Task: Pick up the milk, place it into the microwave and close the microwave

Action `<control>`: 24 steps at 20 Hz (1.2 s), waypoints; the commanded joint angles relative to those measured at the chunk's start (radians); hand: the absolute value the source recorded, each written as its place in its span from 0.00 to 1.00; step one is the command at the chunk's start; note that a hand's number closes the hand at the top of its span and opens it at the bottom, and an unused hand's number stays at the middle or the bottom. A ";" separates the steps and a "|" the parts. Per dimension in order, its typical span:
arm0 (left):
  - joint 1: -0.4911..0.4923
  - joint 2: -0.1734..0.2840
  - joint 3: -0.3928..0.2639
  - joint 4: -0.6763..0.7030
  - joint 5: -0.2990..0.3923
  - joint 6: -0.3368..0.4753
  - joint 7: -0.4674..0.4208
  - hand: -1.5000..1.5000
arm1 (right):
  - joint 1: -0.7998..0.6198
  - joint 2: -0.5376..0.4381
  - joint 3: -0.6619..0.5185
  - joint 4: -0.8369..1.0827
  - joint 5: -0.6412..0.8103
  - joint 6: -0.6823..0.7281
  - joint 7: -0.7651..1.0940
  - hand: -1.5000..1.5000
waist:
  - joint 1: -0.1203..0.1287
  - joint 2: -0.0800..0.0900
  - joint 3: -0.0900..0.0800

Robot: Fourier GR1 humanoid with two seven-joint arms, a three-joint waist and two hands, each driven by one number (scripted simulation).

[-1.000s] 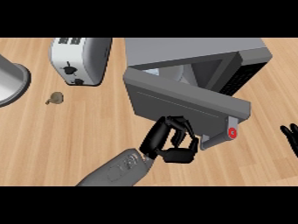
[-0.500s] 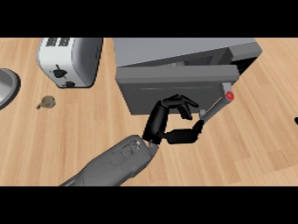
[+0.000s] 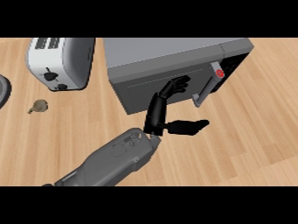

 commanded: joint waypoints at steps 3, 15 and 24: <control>-0.057 0.000 0.066 0.020 0.089 0.041 -0.036 0.00 | -0.067 -0.047 -0.035 0.005 0.058 -0.032 0.003 1.00 | 0.000 0.021 -0.001; -0.089 0.000 0.054 0.062 0.168 0.052 -0.090 0.00 | -0.139 -0.085 -0.051 0.061 0.082 -0.045 0.009 1.00 | 0.000 0.035 0.003; -0.095 0.000 0.033 0.050 0.208 0.038 -0.134 0.00 | -0.176 0.041 0.026 0.161 -0.119 -0.006 0.039 0.00 | 0.028 0.048 0.011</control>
